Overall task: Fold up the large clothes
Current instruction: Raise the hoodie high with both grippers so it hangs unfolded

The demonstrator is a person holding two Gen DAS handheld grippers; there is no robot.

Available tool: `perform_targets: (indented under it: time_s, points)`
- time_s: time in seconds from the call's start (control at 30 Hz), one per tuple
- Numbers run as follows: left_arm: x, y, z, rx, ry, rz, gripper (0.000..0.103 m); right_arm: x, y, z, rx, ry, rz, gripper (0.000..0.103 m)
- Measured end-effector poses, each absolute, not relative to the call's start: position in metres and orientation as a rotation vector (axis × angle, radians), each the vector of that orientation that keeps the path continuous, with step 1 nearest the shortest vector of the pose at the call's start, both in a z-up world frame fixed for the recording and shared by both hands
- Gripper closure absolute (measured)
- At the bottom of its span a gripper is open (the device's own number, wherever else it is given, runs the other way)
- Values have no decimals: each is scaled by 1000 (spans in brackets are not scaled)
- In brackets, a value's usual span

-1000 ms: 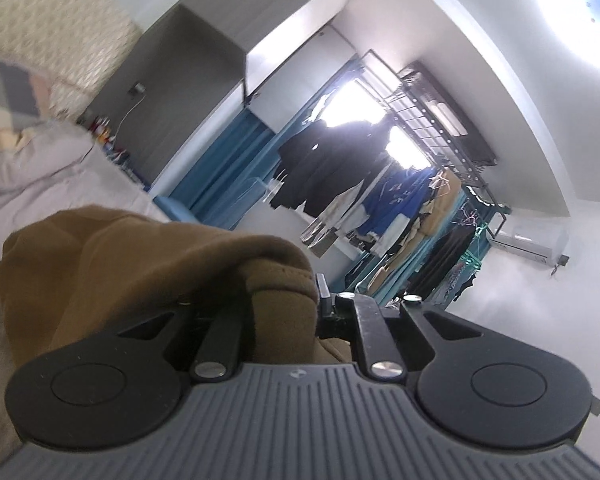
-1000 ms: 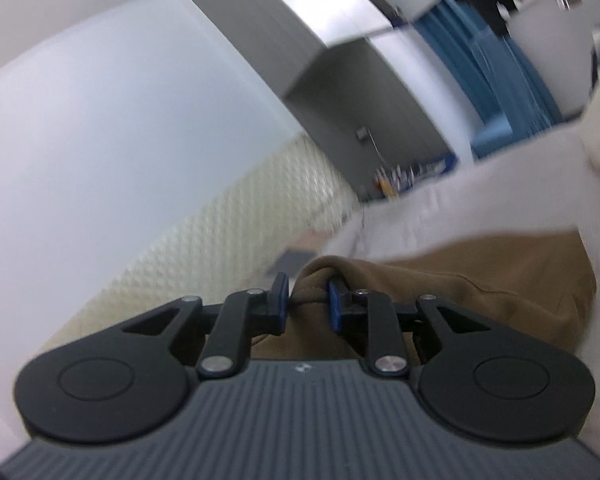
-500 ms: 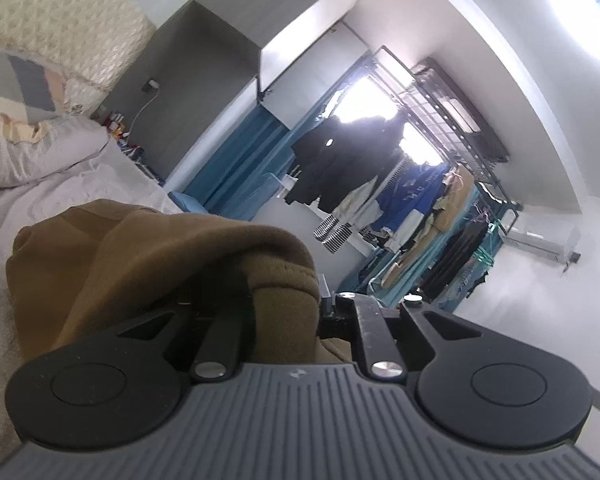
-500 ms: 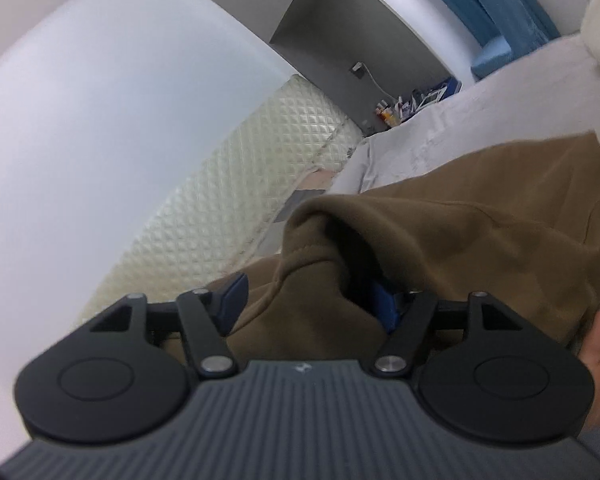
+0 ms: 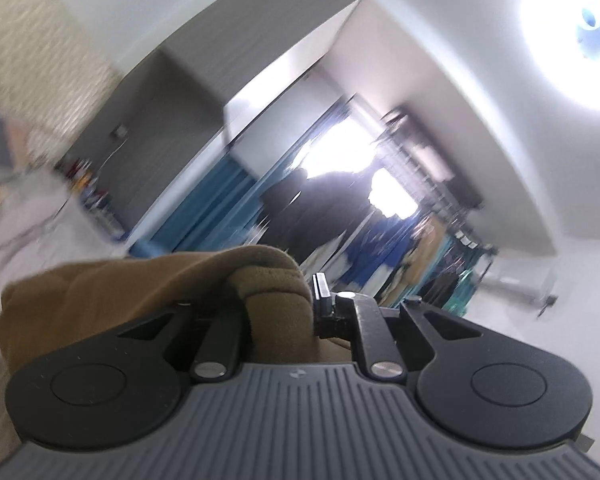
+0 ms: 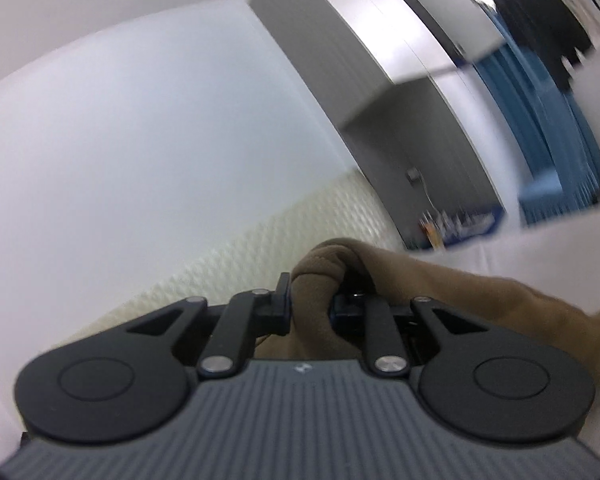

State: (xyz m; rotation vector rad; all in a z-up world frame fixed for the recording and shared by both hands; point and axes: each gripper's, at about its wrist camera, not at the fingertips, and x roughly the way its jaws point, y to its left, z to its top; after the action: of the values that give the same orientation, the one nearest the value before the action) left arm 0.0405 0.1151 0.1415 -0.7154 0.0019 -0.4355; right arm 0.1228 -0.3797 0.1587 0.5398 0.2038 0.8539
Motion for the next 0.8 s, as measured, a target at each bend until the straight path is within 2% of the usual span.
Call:
perform_targets:
  time_s: [0.23,0.43,0.6,0.8]
  points:
    - [20,110,290,-565,-196,-474,87,86,-393,282,467,-26,882,84]
    - [27,97,377,-498,-204,-453,86,72,-403,367,430,-158,850,84]
    - [95,95,369,-502,-73,-392,86,111,-396,369,365,-147,766,84]
    - [233,105,257,-532,107,-317,86,221,-378,284,397,45,695,84]
